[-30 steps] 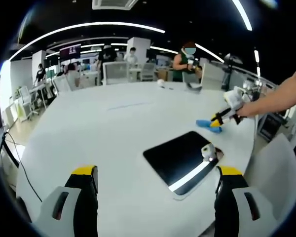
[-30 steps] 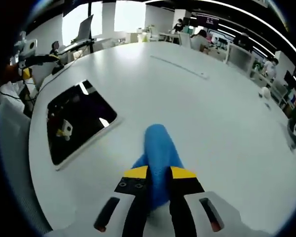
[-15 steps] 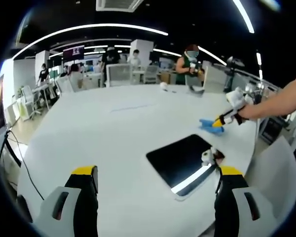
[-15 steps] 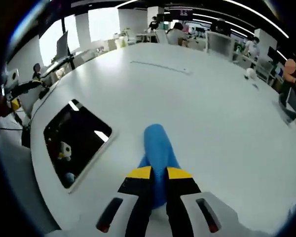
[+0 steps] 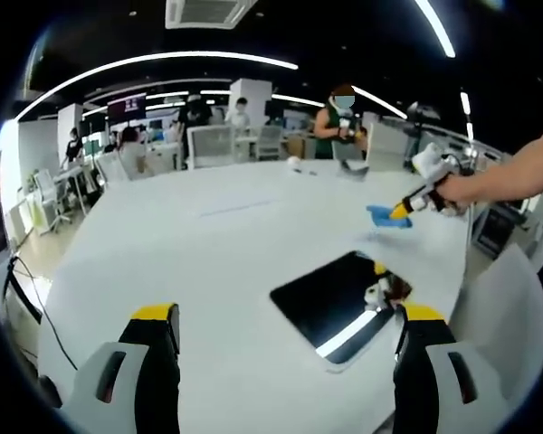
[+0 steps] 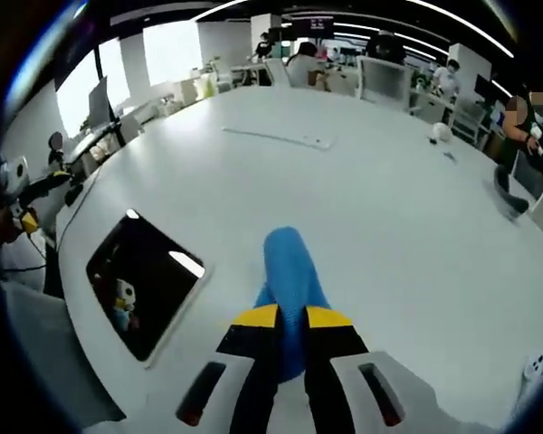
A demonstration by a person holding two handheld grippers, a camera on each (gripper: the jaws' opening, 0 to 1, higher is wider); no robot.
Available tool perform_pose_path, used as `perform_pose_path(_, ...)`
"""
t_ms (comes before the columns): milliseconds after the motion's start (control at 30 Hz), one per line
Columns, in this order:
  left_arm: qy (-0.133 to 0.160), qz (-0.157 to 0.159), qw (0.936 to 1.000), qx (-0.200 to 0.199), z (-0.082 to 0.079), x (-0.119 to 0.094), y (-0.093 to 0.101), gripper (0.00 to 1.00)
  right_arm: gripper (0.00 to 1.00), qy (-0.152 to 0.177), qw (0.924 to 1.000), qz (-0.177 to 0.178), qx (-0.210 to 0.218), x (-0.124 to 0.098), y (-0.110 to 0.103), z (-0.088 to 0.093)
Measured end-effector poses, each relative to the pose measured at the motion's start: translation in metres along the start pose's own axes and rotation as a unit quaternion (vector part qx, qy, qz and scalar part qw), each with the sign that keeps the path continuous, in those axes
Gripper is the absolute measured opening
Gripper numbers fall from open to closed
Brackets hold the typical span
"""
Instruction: Wipe the mirror surface with the cleaning cloth until all visible marks leave the cleaned area.
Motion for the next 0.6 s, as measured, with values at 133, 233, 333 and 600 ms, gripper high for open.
perform_pose_path(133, 0.002, 0.002, 1.0000, -0.001, 0.001, -0.001, 0.000, 1.00, 0.04, -0.003, 1.0000, 0.004, 0.005, -0.001, -0.003, 0.004)
perform_pose_path(233, 0.003, 0.004, 1.0000, -0.001, 0.001, -0.002, 0.000, 1.00, 0.04, -0.006, 0.9999, 0.003, 0.008, 0.001, -0.006, 0.006)
perform_pose_path(333, 0.004, 0.006, 1.0000, -0.003, 0.001, -0.004, -0.001, 1.00, 0.04, -0.005, 0.9999, 0.003, 0.012, 0.001, -0.010, 0.006)
perform_pose_path(600, 0.001, 0.007, 1.0000, -0.004, 0.003, -0.005, -0.001, 1.00, 0.04, -0.007, 0.9996, 0.004, 0.026, 0.010, -0.019, 0.007)
Point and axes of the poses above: the point that each gripper's makers call its tool centre point, and the gripper's own axes: x roughly forward along the fingers, y roughly to its right, z roughly out of its underside, the point moved 7 cm from there along -x, roughly backward along the fingers, and after that the axes turned 8 degrees about x, right-handed, at the moved point
